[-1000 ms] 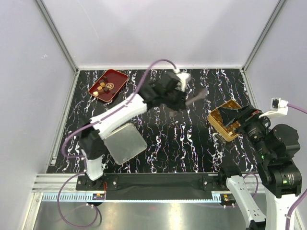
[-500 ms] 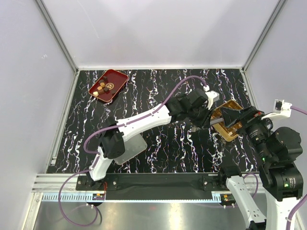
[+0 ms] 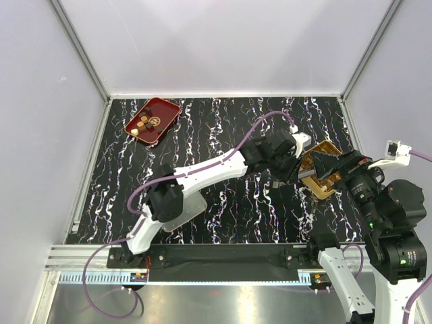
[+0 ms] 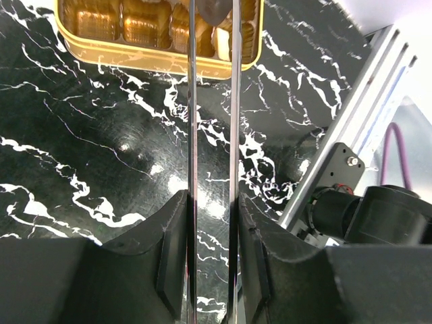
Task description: Pack the chocolate
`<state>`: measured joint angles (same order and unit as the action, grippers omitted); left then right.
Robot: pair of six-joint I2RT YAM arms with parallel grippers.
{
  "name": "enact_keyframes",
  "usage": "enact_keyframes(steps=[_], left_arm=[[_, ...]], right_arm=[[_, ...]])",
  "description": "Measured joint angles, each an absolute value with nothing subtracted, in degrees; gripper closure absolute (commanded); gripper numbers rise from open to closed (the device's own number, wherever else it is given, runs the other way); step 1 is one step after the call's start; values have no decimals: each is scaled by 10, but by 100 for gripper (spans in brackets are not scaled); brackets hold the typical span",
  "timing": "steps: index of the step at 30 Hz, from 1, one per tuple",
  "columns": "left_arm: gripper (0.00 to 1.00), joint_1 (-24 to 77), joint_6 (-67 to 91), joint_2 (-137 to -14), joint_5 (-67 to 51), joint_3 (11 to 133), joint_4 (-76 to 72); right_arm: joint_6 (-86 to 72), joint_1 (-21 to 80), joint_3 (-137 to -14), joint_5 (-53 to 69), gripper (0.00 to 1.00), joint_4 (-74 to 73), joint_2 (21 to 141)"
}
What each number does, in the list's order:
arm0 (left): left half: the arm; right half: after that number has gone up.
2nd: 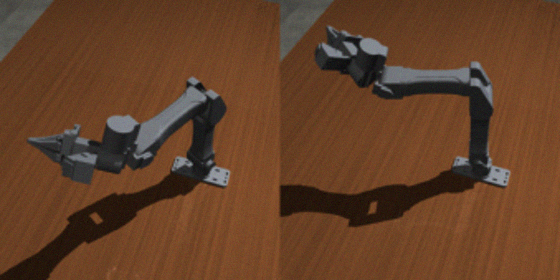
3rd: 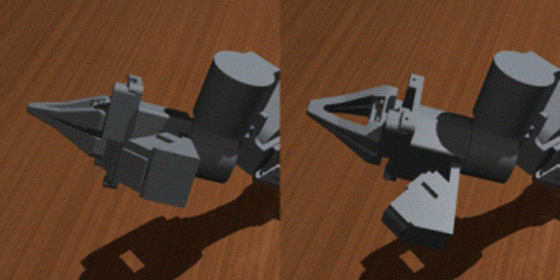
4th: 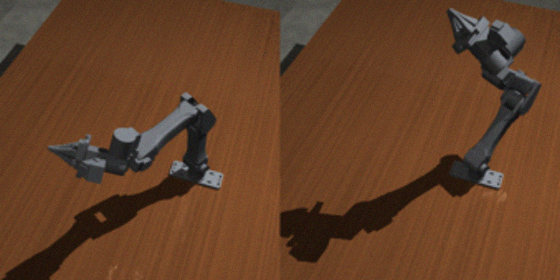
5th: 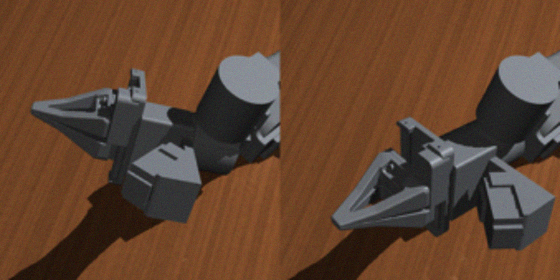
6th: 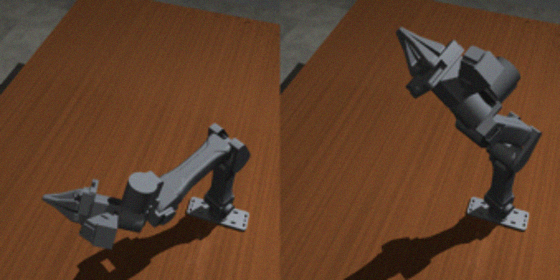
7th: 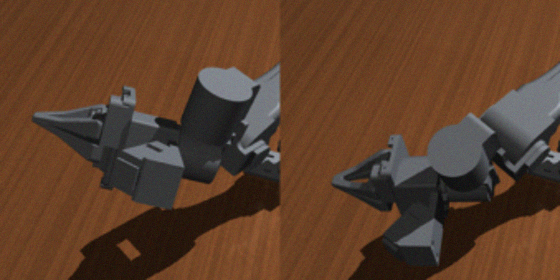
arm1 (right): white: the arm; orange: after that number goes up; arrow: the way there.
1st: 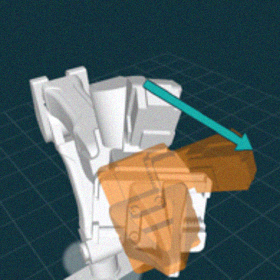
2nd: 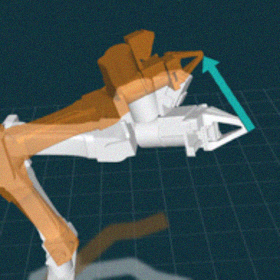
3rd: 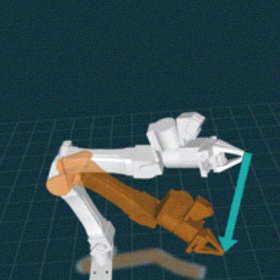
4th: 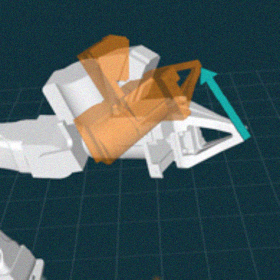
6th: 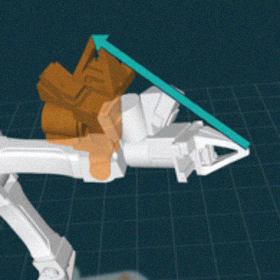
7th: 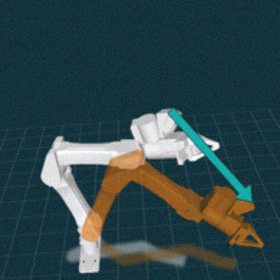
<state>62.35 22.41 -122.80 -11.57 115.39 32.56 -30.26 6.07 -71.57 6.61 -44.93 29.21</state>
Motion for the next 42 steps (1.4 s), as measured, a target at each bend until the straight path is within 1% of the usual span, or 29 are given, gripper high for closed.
enact_keyframes(steps=[5, 9, 15, 20, 26, 30, 37, 42], left_arm=[[70, 625, 223, -1250, -116, 1150, 322], [66, 626, 219, -1251, -116, 1140, 324], [64, 627, 210, -1251, -116, 1140, 324], [61, 627, 207, -1251, -116, 1140, 324], [60, 627, 197, -1251, -113, 1140, 325], [57, 628, 191, -1251, -111, 1140, 325], [58, 628, 184, -1251, -101, 1141, 325], [58, 629, 176, -1237, -69, 1141, 333]], right_arm=[[-302, 61, -716, 66, 0, -449, 292], [-303, 61, -716, 66, 0, -449, 291], [-303, 61, -716, 66, 0, -449, 291], [-303, 61, -716, 66, 0, -449, 291], [-303, 61, -716, 66, 0, -449, 291], [-303, 61, -716, 67, 0, -449, 291], [-307, 61, -716, 67, 0, -449, 291], [-307, 61, -716, 67, 0, -449, 290]])
